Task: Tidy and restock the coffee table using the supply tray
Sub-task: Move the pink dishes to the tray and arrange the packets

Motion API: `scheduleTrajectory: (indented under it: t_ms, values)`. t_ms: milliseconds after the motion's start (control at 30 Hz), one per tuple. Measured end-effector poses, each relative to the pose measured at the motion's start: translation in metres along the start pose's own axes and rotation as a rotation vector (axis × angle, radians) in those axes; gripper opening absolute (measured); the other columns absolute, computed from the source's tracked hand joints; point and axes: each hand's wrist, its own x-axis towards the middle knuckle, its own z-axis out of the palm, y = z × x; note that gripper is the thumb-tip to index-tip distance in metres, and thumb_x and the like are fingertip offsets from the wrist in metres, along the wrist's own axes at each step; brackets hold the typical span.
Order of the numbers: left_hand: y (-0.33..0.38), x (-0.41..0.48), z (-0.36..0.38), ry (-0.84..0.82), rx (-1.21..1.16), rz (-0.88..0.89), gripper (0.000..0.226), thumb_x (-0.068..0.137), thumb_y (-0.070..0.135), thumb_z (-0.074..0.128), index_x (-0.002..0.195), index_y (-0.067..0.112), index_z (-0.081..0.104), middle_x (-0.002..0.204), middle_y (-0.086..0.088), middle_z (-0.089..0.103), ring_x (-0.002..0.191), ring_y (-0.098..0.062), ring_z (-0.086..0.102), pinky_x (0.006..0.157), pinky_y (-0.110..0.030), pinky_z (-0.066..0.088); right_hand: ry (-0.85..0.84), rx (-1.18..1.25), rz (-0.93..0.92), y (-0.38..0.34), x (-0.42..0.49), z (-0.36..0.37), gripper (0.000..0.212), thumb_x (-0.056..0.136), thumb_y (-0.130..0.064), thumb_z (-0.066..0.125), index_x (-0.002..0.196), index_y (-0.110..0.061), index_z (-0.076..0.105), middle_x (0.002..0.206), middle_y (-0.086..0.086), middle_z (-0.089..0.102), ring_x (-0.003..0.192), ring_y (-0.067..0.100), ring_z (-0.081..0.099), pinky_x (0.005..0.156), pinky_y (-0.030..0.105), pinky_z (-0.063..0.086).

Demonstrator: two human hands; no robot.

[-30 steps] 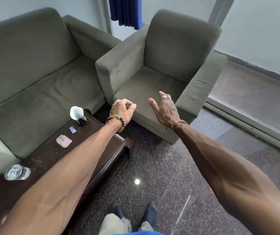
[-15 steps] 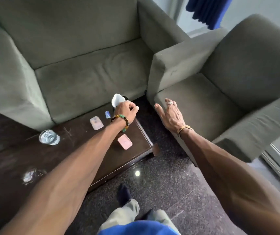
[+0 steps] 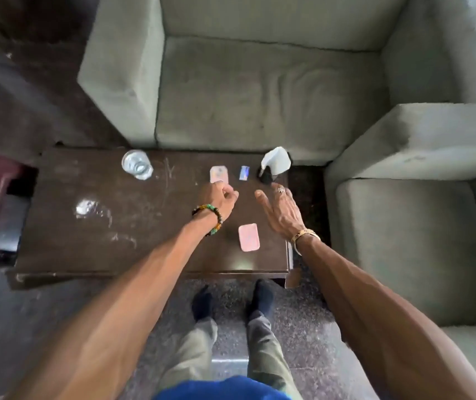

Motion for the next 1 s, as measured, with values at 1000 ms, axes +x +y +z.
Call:
scheduleTrajectory:
  t_ms: [1000]
  values:
    - [-0.146, 0.031, 0.192, -0.082, -0.181, -0.457, 0.034, 0.09, 0.015, 0.054, 0.124, 0.011, 0.058, 0.12, -0.008, 0.068, 0.107, -0.025, 0.064, 0.087, -0.031, 0.052, -0.316, 0.06, 0.182, 0.146, 0.073, 0.156, 0.035, 0.108, -0.031, 0.039, 0.122, -0.004, 0.058, 0.114, 0.019, 0.067, 0.104, 0.037, 0.062, 0.066, 0.019, 0.028]
